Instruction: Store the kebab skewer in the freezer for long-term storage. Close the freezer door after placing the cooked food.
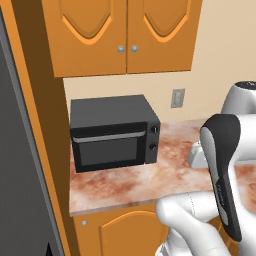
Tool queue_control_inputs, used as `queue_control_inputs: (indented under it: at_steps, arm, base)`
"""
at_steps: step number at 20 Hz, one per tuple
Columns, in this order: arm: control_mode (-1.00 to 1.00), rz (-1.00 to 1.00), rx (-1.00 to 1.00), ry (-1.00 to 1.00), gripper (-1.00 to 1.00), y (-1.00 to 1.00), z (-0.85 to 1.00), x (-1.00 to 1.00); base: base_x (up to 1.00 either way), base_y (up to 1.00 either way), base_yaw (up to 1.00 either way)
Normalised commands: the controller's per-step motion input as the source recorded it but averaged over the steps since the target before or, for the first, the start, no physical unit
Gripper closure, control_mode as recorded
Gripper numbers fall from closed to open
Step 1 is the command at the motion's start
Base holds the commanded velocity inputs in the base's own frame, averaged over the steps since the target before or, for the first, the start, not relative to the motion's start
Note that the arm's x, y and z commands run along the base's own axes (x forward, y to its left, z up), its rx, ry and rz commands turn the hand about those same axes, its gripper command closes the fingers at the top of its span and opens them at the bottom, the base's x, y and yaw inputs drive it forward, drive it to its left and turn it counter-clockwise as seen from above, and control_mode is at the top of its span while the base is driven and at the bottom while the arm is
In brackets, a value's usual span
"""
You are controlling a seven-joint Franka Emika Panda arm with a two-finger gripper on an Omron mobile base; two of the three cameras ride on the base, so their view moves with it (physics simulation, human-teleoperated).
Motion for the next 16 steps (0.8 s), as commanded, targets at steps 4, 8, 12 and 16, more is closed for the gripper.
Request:
queue_control_inputs:
  at_steps: [4,8,12,16]
  arm:
    - [-1.0,0.0,0.0,0.09,1.0,0.0,0.07,-0.13]
    - [-1.0,0.03,0.02,0.06,1.0,0.0,0.0,-0.23]
    - [-1.0,0.09,0.0,0.06,1.0,0.0,0.0,-0.29]
    - [-1.0,0.07,0.02,0.01,1.0,0.03,0.0,-0.19]
  base:
    - [0.0,0.0,0.0]
    - [0.0,0.0,0.0]
    - [0.0,0.0,0.0]
    - [0.0,0.0,0.0]
